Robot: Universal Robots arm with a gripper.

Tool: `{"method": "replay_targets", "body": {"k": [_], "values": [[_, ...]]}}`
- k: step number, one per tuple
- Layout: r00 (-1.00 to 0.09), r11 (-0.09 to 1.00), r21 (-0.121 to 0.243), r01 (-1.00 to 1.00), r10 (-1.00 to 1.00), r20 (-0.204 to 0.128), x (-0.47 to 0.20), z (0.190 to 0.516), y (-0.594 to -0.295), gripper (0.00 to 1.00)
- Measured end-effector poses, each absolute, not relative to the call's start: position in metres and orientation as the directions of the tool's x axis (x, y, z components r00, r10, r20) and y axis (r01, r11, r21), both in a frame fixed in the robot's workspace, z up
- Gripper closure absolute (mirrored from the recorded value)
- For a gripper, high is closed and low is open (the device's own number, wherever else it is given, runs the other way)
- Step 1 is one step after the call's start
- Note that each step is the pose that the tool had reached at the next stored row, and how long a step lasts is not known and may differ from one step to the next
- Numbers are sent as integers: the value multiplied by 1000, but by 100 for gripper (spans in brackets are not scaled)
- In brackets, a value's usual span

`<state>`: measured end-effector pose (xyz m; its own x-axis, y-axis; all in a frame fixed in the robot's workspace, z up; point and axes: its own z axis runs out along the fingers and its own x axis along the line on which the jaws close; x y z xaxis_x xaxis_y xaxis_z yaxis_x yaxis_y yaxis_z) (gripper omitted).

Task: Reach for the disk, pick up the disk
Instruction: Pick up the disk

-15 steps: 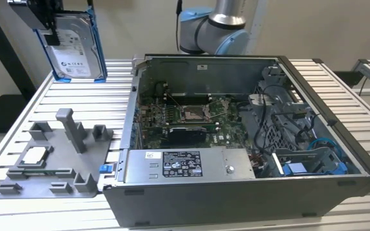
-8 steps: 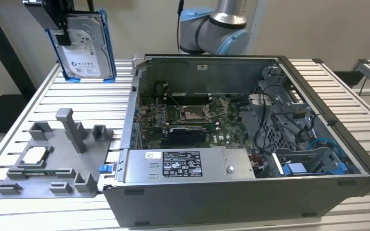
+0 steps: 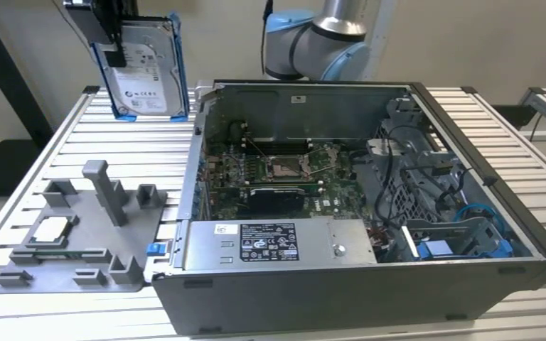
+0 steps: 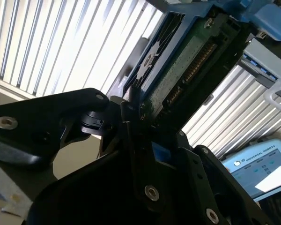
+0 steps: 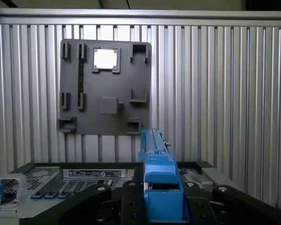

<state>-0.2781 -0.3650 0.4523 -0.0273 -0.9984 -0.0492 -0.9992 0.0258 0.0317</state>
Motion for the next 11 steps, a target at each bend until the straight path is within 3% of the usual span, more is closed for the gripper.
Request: {"method": "replay_targets", "body": {"k": [11], "values": [[-27, 26, 32, -999, -998, -49, -236, 452, -365, 100]]}}
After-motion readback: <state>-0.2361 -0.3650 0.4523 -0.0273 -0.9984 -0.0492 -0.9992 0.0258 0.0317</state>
